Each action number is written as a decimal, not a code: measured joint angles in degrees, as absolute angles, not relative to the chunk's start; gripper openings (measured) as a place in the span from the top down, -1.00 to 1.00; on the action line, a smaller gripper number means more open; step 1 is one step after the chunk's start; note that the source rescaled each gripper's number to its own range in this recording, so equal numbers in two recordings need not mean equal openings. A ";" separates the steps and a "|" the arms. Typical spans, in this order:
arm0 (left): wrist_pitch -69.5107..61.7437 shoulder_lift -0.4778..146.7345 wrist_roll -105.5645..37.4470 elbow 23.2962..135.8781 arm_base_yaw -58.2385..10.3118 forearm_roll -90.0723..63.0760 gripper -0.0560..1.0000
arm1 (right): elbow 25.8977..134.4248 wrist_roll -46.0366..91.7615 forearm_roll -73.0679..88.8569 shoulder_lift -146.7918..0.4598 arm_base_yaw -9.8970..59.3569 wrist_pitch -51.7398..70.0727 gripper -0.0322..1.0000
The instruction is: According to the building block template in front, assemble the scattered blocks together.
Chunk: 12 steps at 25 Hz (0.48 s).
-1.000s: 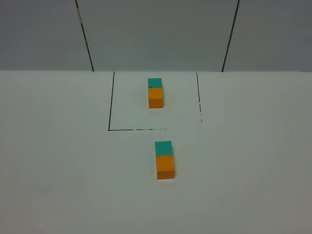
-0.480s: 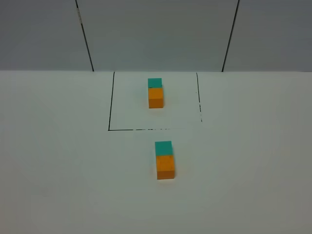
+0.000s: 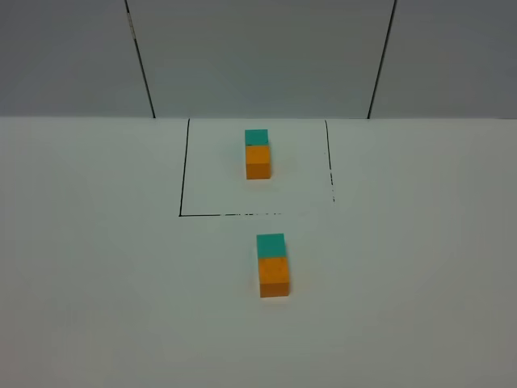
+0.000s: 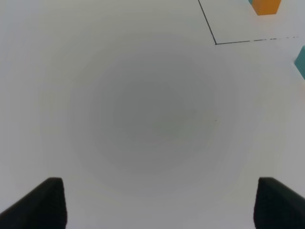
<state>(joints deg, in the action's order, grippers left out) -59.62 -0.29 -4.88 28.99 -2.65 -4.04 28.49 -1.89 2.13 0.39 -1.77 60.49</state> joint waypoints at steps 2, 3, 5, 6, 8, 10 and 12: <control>-59.62 -0.29 -4.88 28.99 -2.65 -4.04 -0.38 | 28.49 -1.89 2.13 0.39 -1.43 60.49 -0.58; -59.62 -0.29 -4.88 28.99 -2.65 -4.04 -0.38 | 28.49 -1.89 2.13 0.39 -1.43 60.49 -0.58; -59.62 -0.29 -4.88 28.99 -2.65 -4.04 -0.38 | 28.49 -1.89 2.13 0.39 -1.43 60.49 -0.58; -59.62 -0.29 -4.88 28.99 -2.65 -4.04 -0.38 | 28.49 -1.89 2.13 0.39 -1.43 60.49 -0.58; -59.62 -0.29 -4.88 28.99 -2.65 -4.04 -0.38 | 28.49 -1.89 2.13 0.39 -1.43 60.49 -0.58; -59.62 -0.29 -4.88 28.99 -2.65 -4.04 -0.38 | 28.49 -1.89 2.13 0.39 -1.43 60.49 -0.58; -59.62 -0.29 -4.88 28.99 -2.65 -4.04 -0.38 | 28.49 -1.89 2.13 0.39 -1.43 60.49 -0.58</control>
